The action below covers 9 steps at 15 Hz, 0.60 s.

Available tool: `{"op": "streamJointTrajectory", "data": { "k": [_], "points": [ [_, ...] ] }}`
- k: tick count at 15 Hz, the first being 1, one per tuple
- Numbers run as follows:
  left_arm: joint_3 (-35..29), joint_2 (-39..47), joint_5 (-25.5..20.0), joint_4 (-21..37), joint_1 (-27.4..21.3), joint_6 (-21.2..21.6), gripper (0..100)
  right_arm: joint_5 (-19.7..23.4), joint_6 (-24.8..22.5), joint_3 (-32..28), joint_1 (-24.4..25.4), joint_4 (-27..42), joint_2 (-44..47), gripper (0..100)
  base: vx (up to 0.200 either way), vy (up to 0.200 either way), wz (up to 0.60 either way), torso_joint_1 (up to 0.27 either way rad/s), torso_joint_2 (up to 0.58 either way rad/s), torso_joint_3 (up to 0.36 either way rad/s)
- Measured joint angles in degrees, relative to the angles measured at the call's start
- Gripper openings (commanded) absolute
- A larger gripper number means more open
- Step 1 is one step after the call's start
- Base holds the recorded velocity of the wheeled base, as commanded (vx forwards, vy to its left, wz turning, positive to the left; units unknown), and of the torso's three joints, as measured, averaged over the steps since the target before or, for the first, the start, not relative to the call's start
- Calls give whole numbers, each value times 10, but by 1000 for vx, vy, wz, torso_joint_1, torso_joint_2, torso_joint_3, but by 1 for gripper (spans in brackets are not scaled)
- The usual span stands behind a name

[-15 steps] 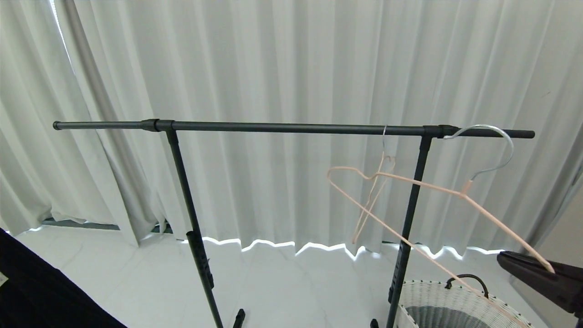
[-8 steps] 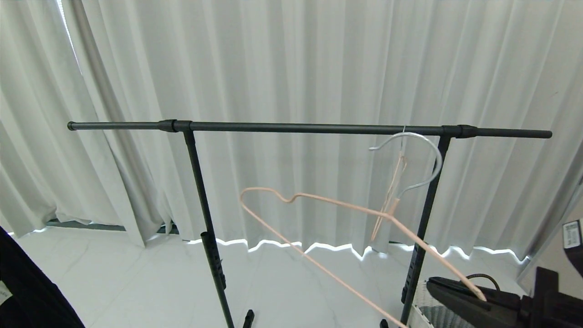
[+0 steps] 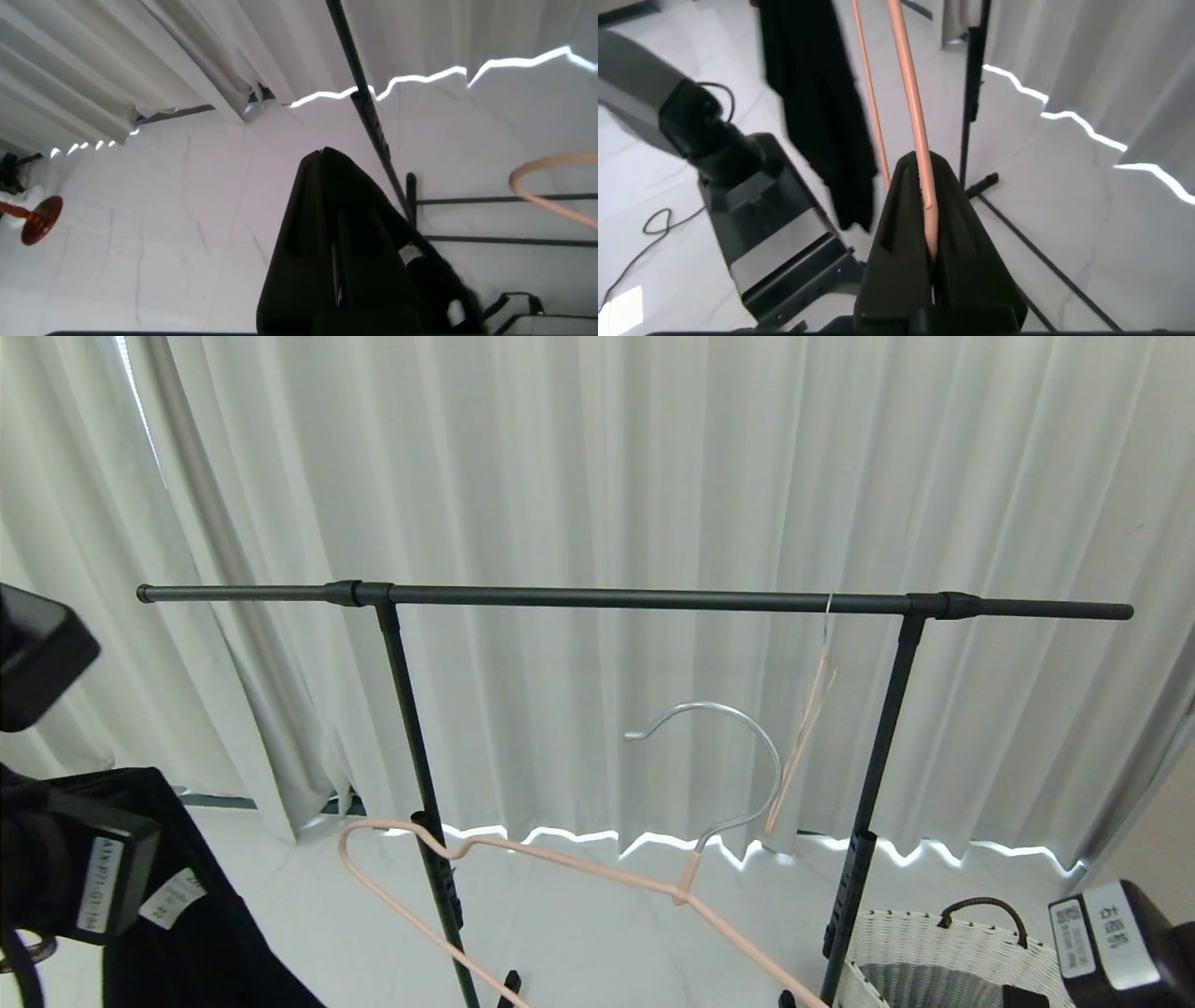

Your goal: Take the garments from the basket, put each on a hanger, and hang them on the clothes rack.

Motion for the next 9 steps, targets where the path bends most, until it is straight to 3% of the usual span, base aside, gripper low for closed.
{"op": "streamJointTrajectory", "data": {
  "k": [4, 9],
  "points": [
    [0, 30, 1, 0, -13, -9, 0, 21, 0, -1, 13, 0, -1, 0, 0, 0, 0, 0, 0, 0],
    [-3, 50, 26, -2, -14, -71, 0, 34, 0, -3, 19, -1, -2, 0, 0, 0, 0, 0, 0, 0]
  ]
}}
